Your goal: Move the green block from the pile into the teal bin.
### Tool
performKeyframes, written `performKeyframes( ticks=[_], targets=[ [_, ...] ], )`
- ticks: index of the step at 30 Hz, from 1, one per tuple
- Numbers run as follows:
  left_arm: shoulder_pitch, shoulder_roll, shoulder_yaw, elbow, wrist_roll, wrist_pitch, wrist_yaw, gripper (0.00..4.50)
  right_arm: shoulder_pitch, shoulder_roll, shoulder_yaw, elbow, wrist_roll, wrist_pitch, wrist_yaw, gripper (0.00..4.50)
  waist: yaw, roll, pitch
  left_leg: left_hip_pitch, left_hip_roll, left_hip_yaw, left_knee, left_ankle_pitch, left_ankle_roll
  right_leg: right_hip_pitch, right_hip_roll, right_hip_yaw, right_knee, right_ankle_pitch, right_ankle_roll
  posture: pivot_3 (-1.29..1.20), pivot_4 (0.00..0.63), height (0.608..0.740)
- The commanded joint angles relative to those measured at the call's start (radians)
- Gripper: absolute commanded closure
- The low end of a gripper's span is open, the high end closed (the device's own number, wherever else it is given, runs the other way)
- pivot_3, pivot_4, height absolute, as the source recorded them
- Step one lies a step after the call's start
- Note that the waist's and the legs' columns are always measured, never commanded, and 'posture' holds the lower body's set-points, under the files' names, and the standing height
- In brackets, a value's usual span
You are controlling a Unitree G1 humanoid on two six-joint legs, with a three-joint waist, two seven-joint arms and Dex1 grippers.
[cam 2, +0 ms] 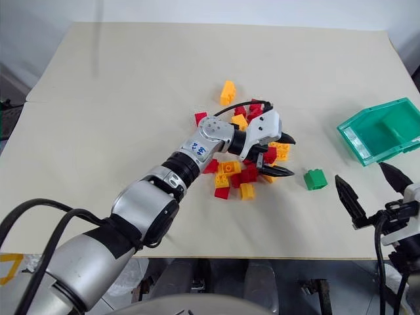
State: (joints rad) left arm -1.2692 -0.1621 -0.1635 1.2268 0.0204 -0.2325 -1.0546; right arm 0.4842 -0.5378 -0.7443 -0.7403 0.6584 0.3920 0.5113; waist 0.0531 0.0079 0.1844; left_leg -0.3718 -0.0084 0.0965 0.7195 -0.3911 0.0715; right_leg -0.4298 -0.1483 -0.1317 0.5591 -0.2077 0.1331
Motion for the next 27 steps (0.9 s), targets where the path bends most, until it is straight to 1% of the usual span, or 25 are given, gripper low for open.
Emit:
performKeyframes(
  ticks=[1, 3, 5, 8, 12, 14, 16, 18, 21, 24, 27],
  targets=[
    [-0.027, -0.001, 0.047, -0.077, -0.053, -0.028, -0.053, 0.04, -0.015, -0.041, -0.002, -0.006, -0.018, -0.012, 0.016, 0.00, -0.001, 0.000, 0.000, 0.000, 0.000, 0.000, 0.000, 0.000, 0.000, 0.000, 0.000, 0.000, 0.000, 0.000, 0.000, 0.00, 0.150, 0.740],
    [0.030, 0.154, 0.089, -0.153, -0.087, -0.007, -0.119, 0.04, -0.040, -0.092, -0.013, 0.023, -0.016, 0.014, 0.032, 0.00, -0.006, 0.000, 0.000, 0.000, 0.000, 0.000, 0.000, 0.000, 0.000, 0.000, 0.000, 0.000, 0.000, 0.000, 0.000, 0.00, 0.150, 0.740],
    [0.088, 0.261, 0.113, -0.230, -0.114, 0.041, -0.170, 0.04, -0.062, -0.138, -0.011, 0.062, -0.014, 0.027, 0.062, 0.00, -0.031, 0.002, -0.001, 0.002, 0.001, 0.002, 0.000, 0.000, 0.000, 0.000, 0.000, 0.002, 0.001, 0.001, 0.000, 0.00, 0.150, 0.740],
    [0.181, 0.351, 0.107, -0.368, -0.127, 0.122, -0.199, 0.04, -0.109, -0.185, 0.018, 0.121, -0.025, 0.031, 0.090, 0.00, -0.037, 0.003, -0.002, 0.004, 0.002, 0.002, -0.001, 0.001, -0.002, 0.000, 0.002, 0.002, 0.002, 0.000, -0.001, 0.00, 0.150, 0.740],
    [0.345, 0.453, 0.135, -0.648, -0.187, 0.274, -0.188, 0.04, -0.212, -0.239, 0.083, 0.212, -0.056, 0.038, 0.107, 0.00, -0.024, 0.003, -0.001, 0.001, -0.001, -0.001, 0.004, 0.001, -0.001, 0.001, 0.000, 0.003, 0.004, 0.001, 0.000, 0.00, 0.150, 0.740],
    [0.497, 0.524, 0.188, -0.854, -0.274, 0.406, -0.187, 0.04, -0.264, -0.271, 0.128, 0.267, -0.087, 0.036, 0.127, 0.00, -0.028, 0.003, -0.001, 0.001, -0.001, -0.002, 0.006, 0.000, -0.001, 0.001, 0.000, 0.004, 0.004, 0.001, 0.001, 0.00, 0.150, 0.740],
    [0.616, 0.560, 0.255, -1.005, -0.379, 0.491, -0.178, 0.04, -0.279, -0.296, 0.129, 0.299, -0.100, 0.060, 0.137, 0.00, -0.033, 0.004, -0.002, 0.002, -0.001, -0.001, 0.005, 0.000, -0.001, 0.001, 0.000, 0.005, 0.004, 0.002, 0.001, 0.00, 0.150, 0.740],
    [0.700, 0.611, 0.276, -1.098, -0.410, 0.535, -0.170, 0.04, -0.245, -0.314, 0.085, 0.307, -0.103, 0.072, 0.167, 0.00, -0.028, 0.004, -0.001, 0.002, 0.000, -0.002, 0.005, 0.000, -0.002, 0.001, 0.000, 0.004, 0.005, 0.001, 0.001, 0.00, 0.150, 0.740],
    [0.814, 0.677, 0.310, -1.194, -0.459, 0.549, -0.190, 0.04, -0.143, -0.339, -0.039, 0.266, -0.086, 0.140, 0.225, 0.00, -0.016, 0.005, -0.001, 0.002, -0.001, -0.002, 0.005, 0.000, -0.003, 0.002, 0.000, 0.002, 0.004, 0.001, 0.001, 0.00, 0.150, 0.740],
    [0.883, 0.701, 0.347, -1.238, -0.513, 0.535, -0.199, 0.04, -0.044, -0.362, -0.173, 0.212, -0.065, 0.222, 0.286, 0.00, -0.013, 0.005, -0.001, 0.003, -0.001, -0.002, 0.006, 0.000, -0.003, 0.004, 0.000, 0.004, 0.004, 0.002, 0.001, 0.00, 0.150, 0.740],
    [0.912, 0.709, 0.351, -1.256, -0.531, 0.521, -0.196, 0.04, -0.006, -0.382, -0.237, 0.183, -0.049, 0.281, 0.315, 0.00, -0.019, 0.005, -0.001, 0.005, -0.001, -0.002, 0.006, 0.000, -0.004, 0.004, 0.000, 0.005, 0.005, 0.002, 0.001, 0.00, 0.150, 0.740]
  ],
)
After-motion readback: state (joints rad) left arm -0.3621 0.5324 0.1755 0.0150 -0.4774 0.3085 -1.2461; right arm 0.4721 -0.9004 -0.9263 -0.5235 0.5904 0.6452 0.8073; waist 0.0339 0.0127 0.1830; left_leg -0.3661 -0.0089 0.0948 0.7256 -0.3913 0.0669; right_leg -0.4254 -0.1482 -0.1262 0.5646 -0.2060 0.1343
